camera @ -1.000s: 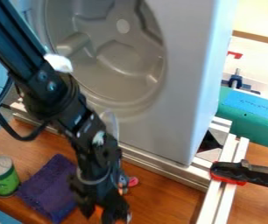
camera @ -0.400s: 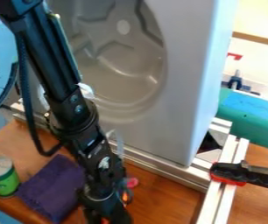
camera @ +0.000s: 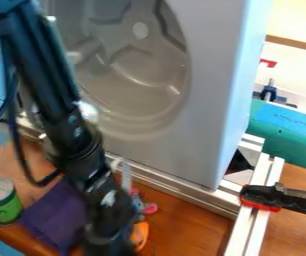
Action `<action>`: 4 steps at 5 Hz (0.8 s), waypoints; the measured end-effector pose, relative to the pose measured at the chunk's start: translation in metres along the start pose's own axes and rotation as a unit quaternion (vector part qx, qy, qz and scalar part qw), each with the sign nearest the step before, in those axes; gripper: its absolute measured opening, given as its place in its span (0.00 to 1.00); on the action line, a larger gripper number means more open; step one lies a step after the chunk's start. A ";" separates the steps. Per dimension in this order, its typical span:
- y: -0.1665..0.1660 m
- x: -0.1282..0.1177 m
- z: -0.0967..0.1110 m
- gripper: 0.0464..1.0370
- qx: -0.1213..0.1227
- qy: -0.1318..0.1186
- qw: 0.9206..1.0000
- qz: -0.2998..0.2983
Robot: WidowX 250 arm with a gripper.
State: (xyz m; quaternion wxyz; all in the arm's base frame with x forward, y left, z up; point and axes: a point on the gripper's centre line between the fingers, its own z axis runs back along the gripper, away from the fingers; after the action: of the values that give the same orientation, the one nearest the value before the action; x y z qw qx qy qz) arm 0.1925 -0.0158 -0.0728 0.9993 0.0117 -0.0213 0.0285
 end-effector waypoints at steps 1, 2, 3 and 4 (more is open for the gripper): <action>-0.003 0.012 0.050 0.97 0.005 -0.053 0.999 0.002; 0.000 0.020 0.087 0.96 0.006 -0.085 0.996 -0.012; 0.020 0.033 0.108 0.96 0.019 -0.082 0.996 -0.008; 0.040 0.048 0.117 0.96 0.022 -0.079 0.997 0.011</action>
State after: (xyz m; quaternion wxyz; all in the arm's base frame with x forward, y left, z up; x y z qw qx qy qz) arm 0.2335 0.0235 0.0472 0.9936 0.0352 -0.0995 0.0391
